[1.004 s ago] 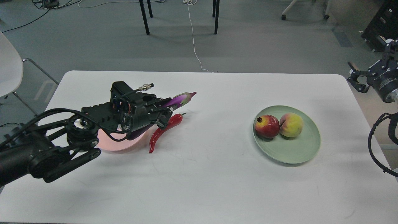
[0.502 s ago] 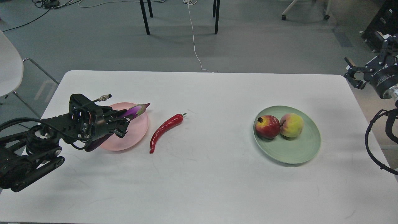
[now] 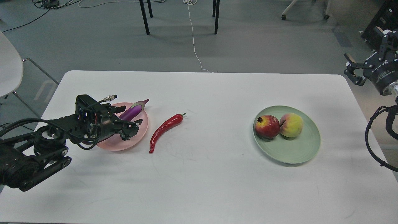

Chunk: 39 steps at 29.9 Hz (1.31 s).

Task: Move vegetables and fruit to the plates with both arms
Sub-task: 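Grasp the purple eggplant with the left gripper and set it on the pink plate, then move the left gripper to the red chili pepper and grasp it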

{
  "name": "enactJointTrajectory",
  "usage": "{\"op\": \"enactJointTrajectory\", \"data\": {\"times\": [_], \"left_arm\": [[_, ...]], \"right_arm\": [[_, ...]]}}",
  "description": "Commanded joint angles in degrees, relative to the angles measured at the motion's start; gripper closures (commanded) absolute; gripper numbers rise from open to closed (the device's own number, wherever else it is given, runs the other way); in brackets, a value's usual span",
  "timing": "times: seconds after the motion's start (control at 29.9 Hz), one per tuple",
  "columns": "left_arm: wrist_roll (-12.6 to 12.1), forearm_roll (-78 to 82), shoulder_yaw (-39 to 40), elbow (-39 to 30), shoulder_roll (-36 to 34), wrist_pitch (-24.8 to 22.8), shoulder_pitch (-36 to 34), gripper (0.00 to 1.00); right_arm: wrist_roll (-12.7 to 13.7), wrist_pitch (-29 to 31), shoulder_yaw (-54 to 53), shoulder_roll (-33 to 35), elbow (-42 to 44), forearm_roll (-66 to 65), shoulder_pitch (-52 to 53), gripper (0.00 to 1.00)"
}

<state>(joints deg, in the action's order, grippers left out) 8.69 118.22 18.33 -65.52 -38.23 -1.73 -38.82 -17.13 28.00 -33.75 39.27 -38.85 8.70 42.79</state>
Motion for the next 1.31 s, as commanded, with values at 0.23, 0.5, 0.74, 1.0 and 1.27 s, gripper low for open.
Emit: {"op": "enactJointTrajectory", "data": {"times": [0.23,0.5,0.74,1.0,1.27], "left_arm": [[0.10,-0.27,-0.14,-2.85,7.10,-0.03,-3.71,0.16],[-0.34,0.08,-7.15,1.17,14.49,-2.05,-9.34,0.22],[-0.34,0.86,-9.89,3.55,15.90,-2.05,-8.82,0.24],[-0.34,1.75,-9.89,4.96,15.55,-2.05,-7.94,0.24],[-0.52,2.01,-9.89,9.71,15.90,-2.05,-7.85,0.40]], "right_arm": [[-0.01,0.00,0.00,0.29,0.00,0.00,-0.16,0.01],[-0.01,0.00,0.00,0.64,0.00,0.00,-0.25,0.01],[-0.01,0.00,0.00,0.73,0.00,0.00,-0.25,0.01],[-0.01,0.00,0.00,0.64,0.00,0.00,-0.25,0.01],[-0.01,0.00,0.00,0.64,0.00,0.00,-0.07,0.01]]}}
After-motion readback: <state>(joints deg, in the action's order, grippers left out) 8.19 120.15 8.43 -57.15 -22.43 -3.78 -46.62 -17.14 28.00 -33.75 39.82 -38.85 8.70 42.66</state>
